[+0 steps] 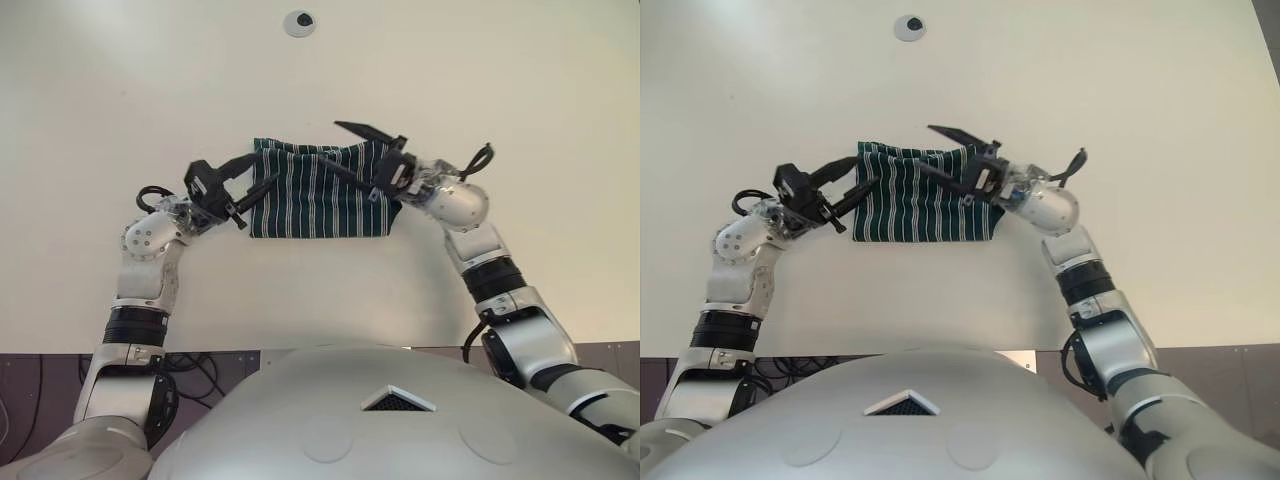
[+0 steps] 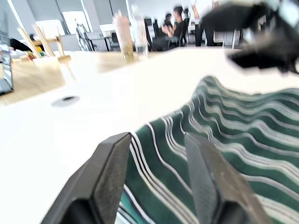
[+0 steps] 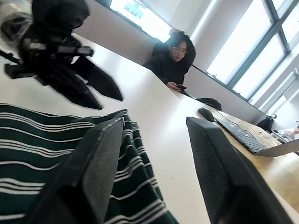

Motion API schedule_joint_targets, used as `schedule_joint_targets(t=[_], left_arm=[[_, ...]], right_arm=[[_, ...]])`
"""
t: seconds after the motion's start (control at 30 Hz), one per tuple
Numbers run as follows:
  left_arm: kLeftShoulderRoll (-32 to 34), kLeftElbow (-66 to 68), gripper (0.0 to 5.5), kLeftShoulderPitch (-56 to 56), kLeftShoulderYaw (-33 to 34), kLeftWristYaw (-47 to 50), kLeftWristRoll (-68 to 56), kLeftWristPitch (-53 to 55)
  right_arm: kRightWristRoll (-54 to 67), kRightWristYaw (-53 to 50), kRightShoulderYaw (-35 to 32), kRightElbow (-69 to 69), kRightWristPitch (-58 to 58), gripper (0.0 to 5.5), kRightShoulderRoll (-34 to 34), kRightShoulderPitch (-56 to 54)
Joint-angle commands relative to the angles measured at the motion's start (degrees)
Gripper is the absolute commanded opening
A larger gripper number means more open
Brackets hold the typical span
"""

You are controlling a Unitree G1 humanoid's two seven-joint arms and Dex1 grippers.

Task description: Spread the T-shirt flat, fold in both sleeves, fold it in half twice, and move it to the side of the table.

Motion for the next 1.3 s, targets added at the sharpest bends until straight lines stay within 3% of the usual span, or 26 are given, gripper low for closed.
schedule_joint_targets(t=[0.03, 0.23, 0.4, 0.63, 0.83, 1.0, 1.3], left_arm=[[-2.68, -4.80, 2.04, 1.23, 4.77, -1.18, -7.46, 2.46], [-7.90, -6.43, 2.04, 3.02, 7.53, -2.30, -10.85, 0.97], [-12.09, -6.18, 2.04, 2.89, 8.47, -3.44, -11.77, -0.81], [-16.07, -3.67, 2.04, 0.86, 10.41, -3.86, -13.55, -0.13], [-17.36, -2.26, 2.04, -0.23, 11.33, -3.79, -13.76, 0.41], [-18.56, -1.36, 2.04, -1.02, 11.45, -4.00, -13.06, 0.40], [-19.25, -0.81, 2.04, -1.43, 12.32, -4.14, -12.59, 0.52]], right_arm=[[-7.29, -3.62, 3.76, 7.34, 1.52, 2.46, 3.99, -3.13], [-13.76, -11.06, 3.76, 20.28, 5.32, 2.46, 5.87, -10.28], [-9.17, -13.34, -2.26, 29.34, 10.25, 2.46, 6.23, -14.90], [8.62, 2.03, -19.89, 44.00, 35.35, 2.46, 0.82, -18.38], [21.32, 0.04, -36.59, 48.23, 45.11, 2.46, -12.28, -18.68], [30.75, -3.19, -49.41, 49.11, 48.30, 2.46, -19.27, -18.33], [37.00, -1.45, -59.96, 47.11, 44.51, 2.46, -21.43, -17.90]])
